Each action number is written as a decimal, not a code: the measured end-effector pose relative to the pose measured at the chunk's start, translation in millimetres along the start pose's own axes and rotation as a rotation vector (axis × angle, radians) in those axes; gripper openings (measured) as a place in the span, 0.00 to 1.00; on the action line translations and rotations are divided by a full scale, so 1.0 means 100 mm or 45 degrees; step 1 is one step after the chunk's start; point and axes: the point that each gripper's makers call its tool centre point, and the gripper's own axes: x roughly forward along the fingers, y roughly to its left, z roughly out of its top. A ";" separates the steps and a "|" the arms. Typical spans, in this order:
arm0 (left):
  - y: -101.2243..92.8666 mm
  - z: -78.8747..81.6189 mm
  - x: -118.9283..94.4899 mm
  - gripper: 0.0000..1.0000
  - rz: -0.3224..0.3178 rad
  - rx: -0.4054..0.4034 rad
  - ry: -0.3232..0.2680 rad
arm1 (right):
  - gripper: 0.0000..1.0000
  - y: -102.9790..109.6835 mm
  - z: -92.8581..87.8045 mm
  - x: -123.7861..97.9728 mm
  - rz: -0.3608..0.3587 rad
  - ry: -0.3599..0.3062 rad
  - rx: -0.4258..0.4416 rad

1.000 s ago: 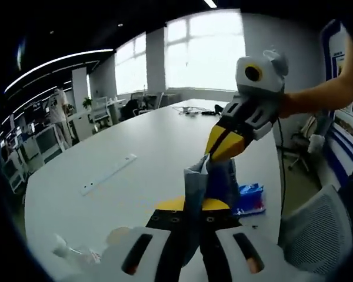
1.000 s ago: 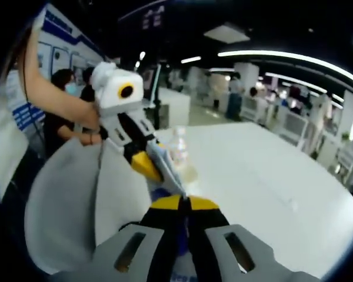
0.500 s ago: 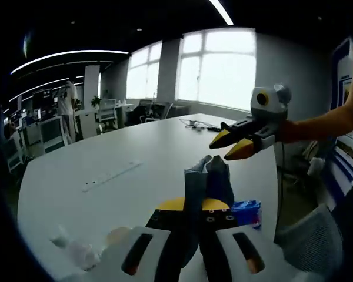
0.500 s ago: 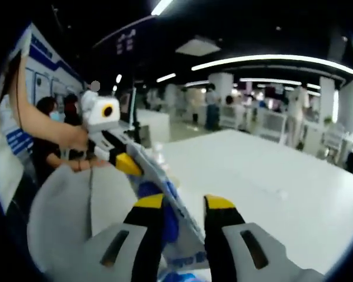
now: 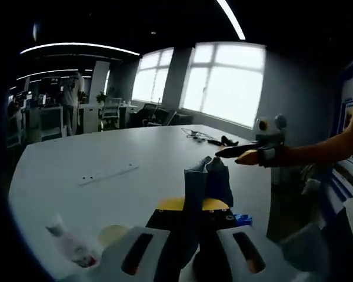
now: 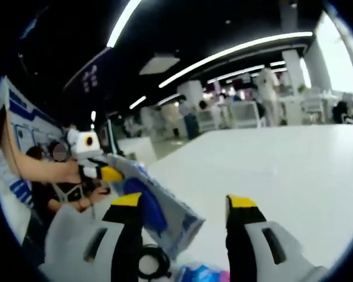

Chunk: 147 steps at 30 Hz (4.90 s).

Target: Arrange the tabletop items into an orderly group along one side of the table until the central work area is clear of visible clutter.

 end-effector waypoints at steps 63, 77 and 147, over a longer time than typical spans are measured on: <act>-0.01 -0.10 0.05 0.06 -0.007 -0.229 -0.005 | 0.00 0.24 -0.24 -0.12 0.198 0.012 0.414; 0.16 -0.34 0.32 0.07 0.090 -0.158 0.143 | 0.00 -0.04 -0.28 -0.05 0.103 0.061 0.433; 0.88 -1.14 0.85 0.10 0.566 0.036 0.595 | 0.00 -0.91 -0.96 0.50 -0.031 0.239 0.637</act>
